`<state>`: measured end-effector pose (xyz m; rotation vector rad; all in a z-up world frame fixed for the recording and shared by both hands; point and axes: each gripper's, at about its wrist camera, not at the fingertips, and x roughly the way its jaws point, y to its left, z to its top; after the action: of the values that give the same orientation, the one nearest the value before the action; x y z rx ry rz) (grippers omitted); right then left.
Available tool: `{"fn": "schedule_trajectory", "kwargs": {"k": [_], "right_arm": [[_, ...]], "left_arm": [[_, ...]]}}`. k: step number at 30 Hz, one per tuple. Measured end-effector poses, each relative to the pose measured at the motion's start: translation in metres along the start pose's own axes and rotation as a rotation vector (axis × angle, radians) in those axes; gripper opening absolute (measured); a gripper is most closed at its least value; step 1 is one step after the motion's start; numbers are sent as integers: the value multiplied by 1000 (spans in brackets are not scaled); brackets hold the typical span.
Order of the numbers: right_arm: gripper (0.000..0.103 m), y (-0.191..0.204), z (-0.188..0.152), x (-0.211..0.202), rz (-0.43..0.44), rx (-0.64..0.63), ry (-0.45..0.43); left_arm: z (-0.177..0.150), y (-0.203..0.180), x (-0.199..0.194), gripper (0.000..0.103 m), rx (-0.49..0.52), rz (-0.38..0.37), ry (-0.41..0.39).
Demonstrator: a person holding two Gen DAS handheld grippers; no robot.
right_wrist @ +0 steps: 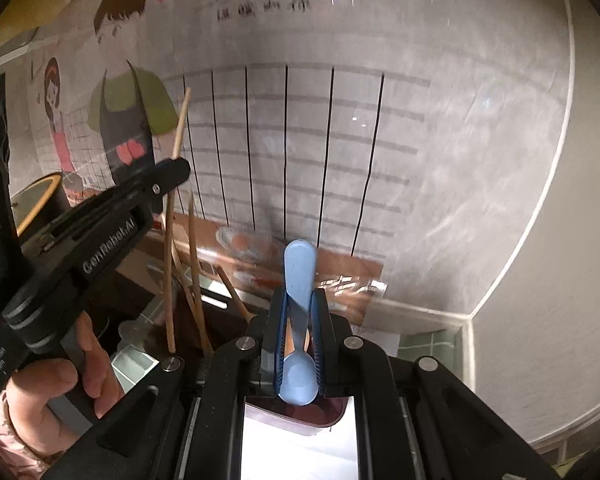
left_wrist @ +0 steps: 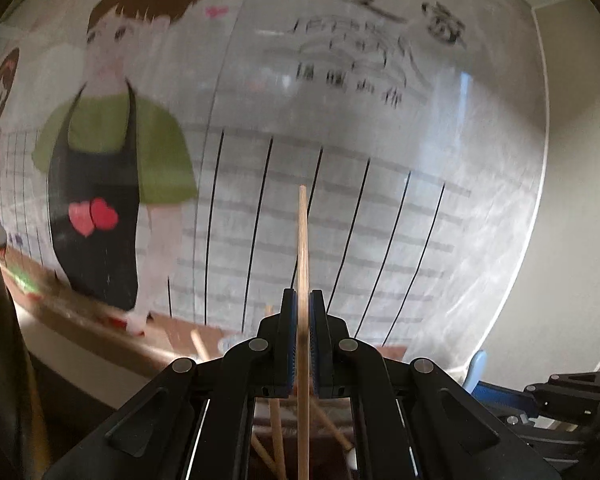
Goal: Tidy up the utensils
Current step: 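Drop the blue spoon into the holder with the right tool while the left drops the chopstick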
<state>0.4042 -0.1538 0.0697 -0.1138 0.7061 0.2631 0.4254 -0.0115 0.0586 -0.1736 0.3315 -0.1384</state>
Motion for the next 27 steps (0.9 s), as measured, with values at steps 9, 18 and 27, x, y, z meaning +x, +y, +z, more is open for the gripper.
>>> {"fn": "schedule_trajectory", "kwargs": {"k": [9,18,27], "right_arm": [[11,1,-26,22,26,21,53],[45,11,-43,12,48,-8,96],[64,12,-73,-73,42,72,-32]], "left_arm": [[-36,10,13,6,-11,14,82],[-48,16,-10,54,-70,71,198],[-49,0,-118,96,37,161,200]]}}
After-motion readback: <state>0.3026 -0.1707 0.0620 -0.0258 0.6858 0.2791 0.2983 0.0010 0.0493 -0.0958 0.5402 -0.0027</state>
